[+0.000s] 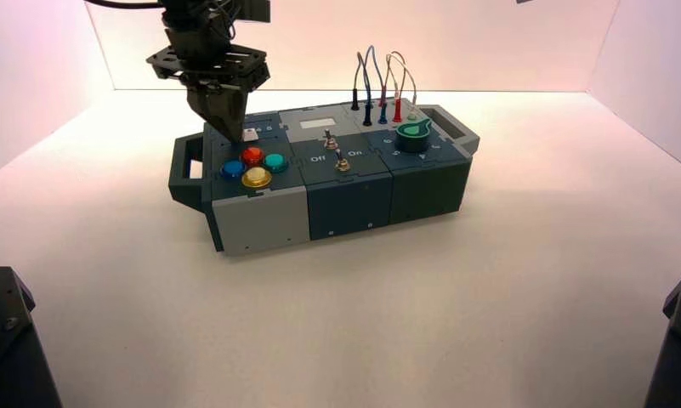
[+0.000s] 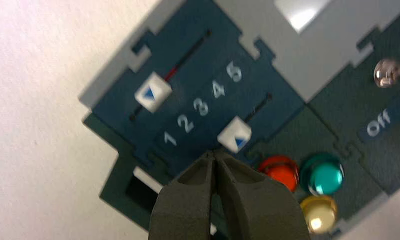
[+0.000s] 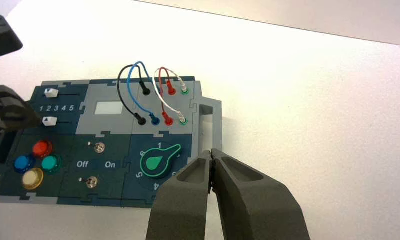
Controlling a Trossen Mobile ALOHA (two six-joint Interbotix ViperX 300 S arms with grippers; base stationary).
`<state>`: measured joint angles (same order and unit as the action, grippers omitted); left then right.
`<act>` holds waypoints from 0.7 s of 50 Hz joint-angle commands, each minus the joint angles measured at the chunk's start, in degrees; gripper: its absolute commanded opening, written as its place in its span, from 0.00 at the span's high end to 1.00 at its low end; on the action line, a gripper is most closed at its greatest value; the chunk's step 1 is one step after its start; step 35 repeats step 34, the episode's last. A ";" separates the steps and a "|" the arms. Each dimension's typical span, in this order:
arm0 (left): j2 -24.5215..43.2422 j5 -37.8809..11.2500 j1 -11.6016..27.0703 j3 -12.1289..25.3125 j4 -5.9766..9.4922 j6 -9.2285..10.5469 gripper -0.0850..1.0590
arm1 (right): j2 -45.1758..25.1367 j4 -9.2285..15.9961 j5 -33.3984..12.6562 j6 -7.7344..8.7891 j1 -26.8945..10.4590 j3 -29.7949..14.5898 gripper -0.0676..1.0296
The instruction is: Move the bottom slider to position 3.
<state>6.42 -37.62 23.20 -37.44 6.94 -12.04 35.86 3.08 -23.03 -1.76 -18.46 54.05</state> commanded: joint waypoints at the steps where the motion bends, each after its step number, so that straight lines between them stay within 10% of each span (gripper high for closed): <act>1: -3.43 -1.05 0.35 -0.44 -0.26 -0.35 0.95 | 0.18 0.09 0.35 -0.09 0.00 -2.02 0.96; 35: -11.16 1.76 0.35 -2.99 -0.70 -0.35 0.95 | -4.66 0.09 -0.79 0.00 0.00 -2.81 0.96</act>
